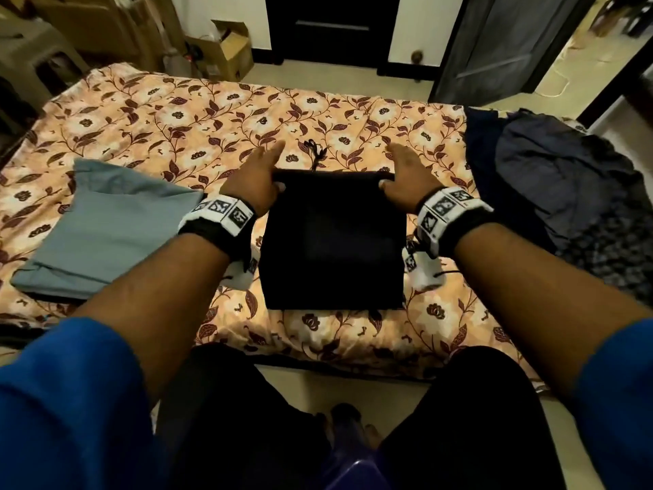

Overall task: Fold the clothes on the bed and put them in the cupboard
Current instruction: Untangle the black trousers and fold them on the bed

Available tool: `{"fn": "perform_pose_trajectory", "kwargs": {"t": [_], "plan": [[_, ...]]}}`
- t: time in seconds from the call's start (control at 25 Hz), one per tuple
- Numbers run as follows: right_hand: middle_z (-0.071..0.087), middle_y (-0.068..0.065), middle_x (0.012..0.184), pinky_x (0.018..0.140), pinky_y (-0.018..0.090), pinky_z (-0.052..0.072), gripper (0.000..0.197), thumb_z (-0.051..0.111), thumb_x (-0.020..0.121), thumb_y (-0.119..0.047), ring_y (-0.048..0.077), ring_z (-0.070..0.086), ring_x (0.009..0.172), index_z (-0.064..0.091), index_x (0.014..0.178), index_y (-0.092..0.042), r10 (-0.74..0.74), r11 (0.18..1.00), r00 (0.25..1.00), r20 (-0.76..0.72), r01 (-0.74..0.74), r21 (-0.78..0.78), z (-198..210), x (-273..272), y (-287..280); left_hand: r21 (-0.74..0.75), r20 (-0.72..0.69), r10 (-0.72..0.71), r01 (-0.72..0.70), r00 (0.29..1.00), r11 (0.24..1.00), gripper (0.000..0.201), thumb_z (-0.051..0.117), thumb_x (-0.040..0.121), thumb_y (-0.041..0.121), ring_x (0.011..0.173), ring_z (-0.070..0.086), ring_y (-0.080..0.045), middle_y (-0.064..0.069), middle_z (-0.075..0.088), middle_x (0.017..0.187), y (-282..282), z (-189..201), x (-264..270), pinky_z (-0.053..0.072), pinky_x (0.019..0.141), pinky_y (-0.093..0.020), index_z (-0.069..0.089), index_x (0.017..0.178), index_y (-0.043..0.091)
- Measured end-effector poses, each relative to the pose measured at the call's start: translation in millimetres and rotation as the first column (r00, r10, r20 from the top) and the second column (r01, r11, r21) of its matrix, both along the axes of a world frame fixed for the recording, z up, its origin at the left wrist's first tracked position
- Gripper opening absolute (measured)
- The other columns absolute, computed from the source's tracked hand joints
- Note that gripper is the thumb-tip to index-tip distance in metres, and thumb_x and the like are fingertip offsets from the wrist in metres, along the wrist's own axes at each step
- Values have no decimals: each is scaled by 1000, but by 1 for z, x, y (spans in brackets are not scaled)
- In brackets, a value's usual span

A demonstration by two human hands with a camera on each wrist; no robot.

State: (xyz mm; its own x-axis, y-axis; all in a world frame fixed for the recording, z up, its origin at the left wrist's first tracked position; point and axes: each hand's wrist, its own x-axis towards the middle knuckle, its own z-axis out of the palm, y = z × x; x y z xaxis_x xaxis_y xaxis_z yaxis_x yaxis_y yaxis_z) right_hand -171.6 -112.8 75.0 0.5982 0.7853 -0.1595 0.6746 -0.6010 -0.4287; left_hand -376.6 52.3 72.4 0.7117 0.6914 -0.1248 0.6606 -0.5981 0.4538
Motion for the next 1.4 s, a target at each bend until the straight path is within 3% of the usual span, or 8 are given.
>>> {"fn": "perform_pose_trajectory", "kwargs": {"t": [0.12, 0.2, 0.4, 0.52, 0.72, 1.0, 1.16, 1.4], "plan": [[51, 15, 135, 101, 37, 42, 43, 53, 91, -15, 34, 50, 122, 48, 133, -10, -83, 995, 993, -87, 87, 45, -38, -5, 6, -179, 152, 165, -137, 975, 974, 66, 63, 90, 9, 129, 49, -29, -12, 49, 144, -10, -48, 1, 39, 101, -31, 35, 149, 20], [57, 14, 130, 97, 34, 43, 38, 56, 91, -18, 32, 54, 118, 53, 128, -9, -223, 975, 950, -220, 214, -64, -97, -27, -21, -386, 46, 384, -338, 922, 858, 58, 66, 88, 11, 121, 54, -31, -15, 56, 135, -39, -110, -20, 41, 95, -30, 44, 142, 11], [60, 19, 117, 84, 36, 50, 49, 69, 84, -29, 35, 62, 99, 53, 124, -6, -603, 776, 600, -525, 595, -212, -214, -47, -77, -615, -176, 676, -616, 716, 492, 54, 78, 80, 31, 101, 63, -37, -16, 64, 113, -58, -216, -41, 54, 85, -42, 56, 120, 4], [59, 15, 71, 45, 27, 46, 29, 68, 87, -19, 23, 55, 46, 57, 105, 0, -561, 698, 398, -726, 698, -157, -224, -42, -77, -762, -142, 760, -560, 634, 325, 47, 80, 79, 18, 88, 66, -35, -18, 67, 105, -57, -224, -29, 57, 78, -46, 57, 116, 0], [57, 16, 65, 34, 22, 45, 10, 62, 88, 3, 16, 54, 37, 56, 80, 0, -618, 564, 205, -759, 788, -246, -213, -23, -111, -838, -296, 769, -540, 566, 75, 55, 88, 68, 13, 59, 56, -27, -17, 64, 79, -60, -243, -58, 54, 58, -38, 58, 109, -6], [56, 19, 72, 45, 30, 47, 13, 49, 91, 6, 25, 52, 53, 50, 86, -5, -676, 541, 231, -700, 801, -259, -222, -55, -157, -841, -244, 769, -524, 591, 136, 34, 75, 76, -9, 64, 63, -33, -26, 66, 92, -127, -230, -86, 52, 48, -33, 57, 105, -9], [60, 18, 88, 70, 28, 38, 13, 65, 86, -8, 25, 52, 78, 57, 93, -2, -650, 737, 605, -459, 650, -187, -201, -49, -153, -821, -177, 781, -527, 598, 217, 46, 77, 76, 2, 89, 65, -40, -25, 66, 106, -120, -219, -87, 58, 70, -52, 56, 116, -9], [64, 11, 83, 76, 29, 43, 16, 70, 84, -22, 28, 58, 82, 64, 80, -7, -446, 858, 738, -506, 514, -6, -162, -42, -125, -547, 52, 714, -578, 698, 605, 47, 70, 85, 14, 115, 55, -35, -11, 58, 123, -96, -158, -79, 44, 90, -33, 53, 127, 5]]}}
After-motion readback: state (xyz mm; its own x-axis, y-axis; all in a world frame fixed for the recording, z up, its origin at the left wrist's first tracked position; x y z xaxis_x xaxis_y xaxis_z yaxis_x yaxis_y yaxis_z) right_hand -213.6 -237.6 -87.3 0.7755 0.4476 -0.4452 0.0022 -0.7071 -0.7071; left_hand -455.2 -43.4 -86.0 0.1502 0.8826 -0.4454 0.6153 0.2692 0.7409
